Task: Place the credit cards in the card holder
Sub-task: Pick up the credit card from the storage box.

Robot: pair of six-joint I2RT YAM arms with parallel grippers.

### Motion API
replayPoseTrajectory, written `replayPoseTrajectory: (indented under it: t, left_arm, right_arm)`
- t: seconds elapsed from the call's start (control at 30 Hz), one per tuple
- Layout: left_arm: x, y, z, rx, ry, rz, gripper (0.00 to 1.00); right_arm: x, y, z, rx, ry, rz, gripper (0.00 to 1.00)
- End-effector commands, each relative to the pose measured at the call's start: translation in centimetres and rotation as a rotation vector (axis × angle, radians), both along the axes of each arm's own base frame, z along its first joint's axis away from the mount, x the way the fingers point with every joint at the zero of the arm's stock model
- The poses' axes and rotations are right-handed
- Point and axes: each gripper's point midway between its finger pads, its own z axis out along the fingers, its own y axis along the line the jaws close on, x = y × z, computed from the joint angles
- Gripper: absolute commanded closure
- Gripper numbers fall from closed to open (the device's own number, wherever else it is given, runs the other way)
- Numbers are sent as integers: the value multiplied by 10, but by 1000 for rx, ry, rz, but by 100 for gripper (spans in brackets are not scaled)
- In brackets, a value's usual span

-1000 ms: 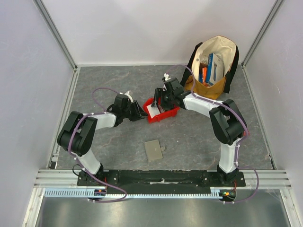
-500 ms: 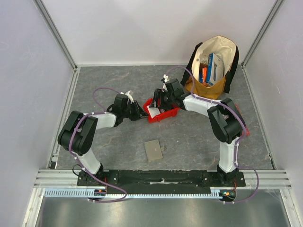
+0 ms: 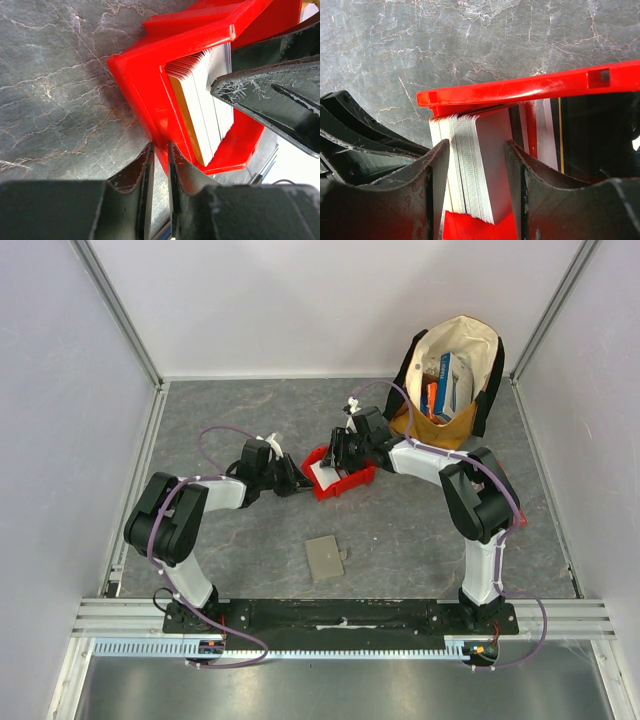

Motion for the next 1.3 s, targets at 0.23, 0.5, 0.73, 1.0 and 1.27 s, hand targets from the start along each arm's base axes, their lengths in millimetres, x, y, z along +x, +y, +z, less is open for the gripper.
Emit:
replayPoseTrajectory:
  t: [0.23,0.5,0.73,1.0,1.27]
  left_arm:
    - [3,-9,6,-45,-9,-19,79]
    - [3,-9,6,-43,-7,-24,80]
    - [3,-10,6,-42,-4,-29,80]
    - [4,-10,6,-41,-4,-32,81]
    - [4,-10,4,-36,0,-37,81]
  right_arm:
    - [-1,2,30,55,-46,12,48]
    - [0,-2,33,58,-49,5,49]
    - [0,-5,32,57,-44,1,59]
    - [1,-6,31,61,-40,2,69]
    - [4,-10,32,64,-42,-5,70]
